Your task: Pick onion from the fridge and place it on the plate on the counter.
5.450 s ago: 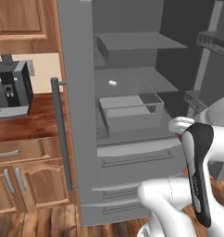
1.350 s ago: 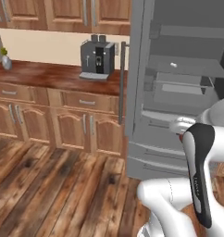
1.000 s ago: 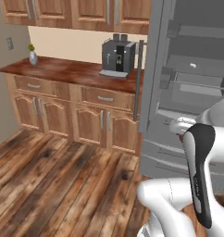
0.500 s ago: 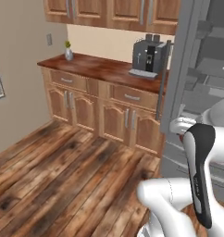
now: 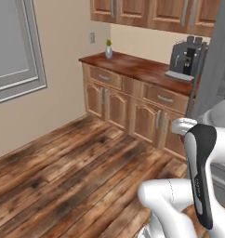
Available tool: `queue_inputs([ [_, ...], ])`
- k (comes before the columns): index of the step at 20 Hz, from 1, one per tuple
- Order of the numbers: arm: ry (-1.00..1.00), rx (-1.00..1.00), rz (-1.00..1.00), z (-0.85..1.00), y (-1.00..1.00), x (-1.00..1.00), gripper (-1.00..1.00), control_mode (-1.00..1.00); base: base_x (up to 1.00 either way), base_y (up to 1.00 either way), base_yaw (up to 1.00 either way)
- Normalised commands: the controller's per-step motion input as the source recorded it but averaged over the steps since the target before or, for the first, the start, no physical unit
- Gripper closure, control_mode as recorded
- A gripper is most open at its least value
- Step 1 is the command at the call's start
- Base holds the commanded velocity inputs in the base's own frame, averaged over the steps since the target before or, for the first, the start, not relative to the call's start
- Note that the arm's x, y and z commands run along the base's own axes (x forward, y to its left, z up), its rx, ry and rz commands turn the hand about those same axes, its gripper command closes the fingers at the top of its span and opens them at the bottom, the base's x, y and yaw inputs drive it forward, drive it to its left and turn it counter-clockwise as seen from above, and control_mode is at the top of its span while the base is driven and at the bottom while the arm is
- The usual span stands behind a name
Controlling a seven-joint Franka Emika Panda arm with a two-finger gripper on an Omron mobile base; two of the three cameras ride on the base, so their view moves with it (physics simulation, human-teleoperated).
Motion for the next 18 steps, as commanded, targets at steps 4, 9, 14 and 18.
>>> queue_inputs([
  [4,0.00,0.00,0.00,0.00,0.00,0.00,1.00,1.00,-0.20,0.00,0.42],
  [9,0.00,0.00,0.00,0.00,0.00,0.00,1.00,1.00,-0.20,0.00,0.42],
  [14,0.00,0.00,0.00,0.00,0.00,0.00,1.00,1.00,-0.23,0.00,0.43],
  [18,0.00,0.00,0.00,0.00,0.00,0.00,1.00,1.00,-0.25,0.00,0.44],
])
